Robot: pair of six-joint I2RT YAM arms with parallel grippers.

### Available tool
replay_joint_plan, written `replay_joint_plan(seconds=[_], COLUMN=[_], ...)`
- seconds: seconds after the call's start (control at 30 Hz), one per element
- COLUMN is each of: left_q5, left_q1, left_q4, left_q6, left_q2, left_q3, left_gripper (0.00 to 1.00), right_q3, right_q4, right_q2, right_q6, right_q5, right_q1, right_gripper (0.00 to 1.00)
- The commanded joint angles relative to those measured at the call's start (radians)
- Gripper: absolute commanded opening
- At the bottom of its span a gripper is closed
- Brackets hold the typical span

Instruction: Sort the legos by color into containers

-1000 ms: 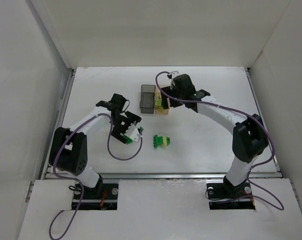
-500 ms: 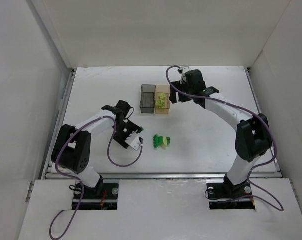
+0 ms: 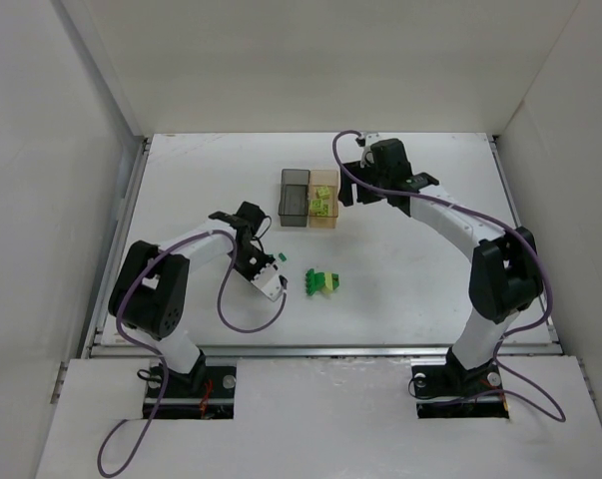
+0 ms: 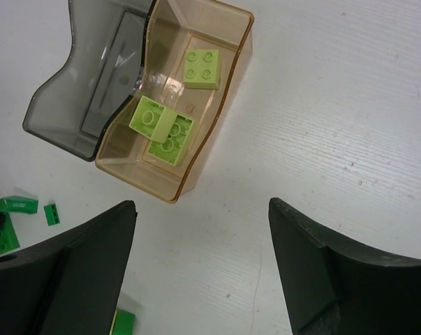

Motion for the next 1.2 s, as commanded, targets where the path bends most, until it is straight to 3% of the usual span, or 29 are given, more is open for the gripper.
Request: replay_joint_plan(seconds=[0.0,0.17,0.2,0.4,0.6,0.7,0.8,0.83,0.93,0.97,1.03,1.17], left_q5=[-0.011,0.03,0.1,0.312,0.432,0.49,0.502,0.502,0.501,0.501,0.477,0.421], left_q1=[-0.025,-0.025,-0.025,-0.002,0.062,0.111,0.141,0.141,0.141,0.141,0.141,0.141], left_q4=[-0.02,-0.052,-0.066,-0.12,-0.165,-0.082,0.152,0.302,0.498,0.614,0.69,0.641], left_q6=[0.356,0.307,0.267,-0.234,-0.386,-0.644,-0.952,-1.164,-1.412,-1.56,-1.696,-1.796], left_q2=[0.023,-0.047,-0.088,-0.117,-0.069,-0.022,0.035,0.046,0.075,0.092,0.132,0.218], left_q3=[-0.017,-0.045,-0.034,0.189,0.334,0.407,0.478,0.478,0.492,0.492,0.512,0.582], left_gripper=[0.02,0.0,0.0,0.0,0.0,0.0,0.0,0.0,0.0,0.0,0.0,0.0], right_q3=[0.0,-0.009,-0.009,-0.018,-0.018,-0.018,-0.027,-0.027,-0.027,-0.027,-0.027,-0.037], right_q4=[0.056,0.056,0.056,0.065,0.065,0.065,0.065,0.065,0.065,0.065,0.065,0.065], right_q2=[-0.012,-0.03,-0.03,-0.039,-0.05,-0.05,-0.059,-0.059,-0.059,-0.059,-0.059,-0.068], right_q6=[-0.006,0.014,0.014,0.055,0.055,0.064,0.073,0.084,0.093,0.093,0.093,0.093], right_q5=[-0.003,0.008,0.008,0.008,-0.001,-0.001,-0.001,-0.001,-0.001,-0.001,-0.001,-0.001], right_q1=[-0.008,-0.008,-0.008,-0.008,-0.008,-0.017,-0.018,-0.018,-0.027,-0.027,-0.027,-0.027], right_gripper=[0.82,0.82,0.82,0.82,0.82,0.82,0.82,0.82,0.82,0.82,0.82,0.82])
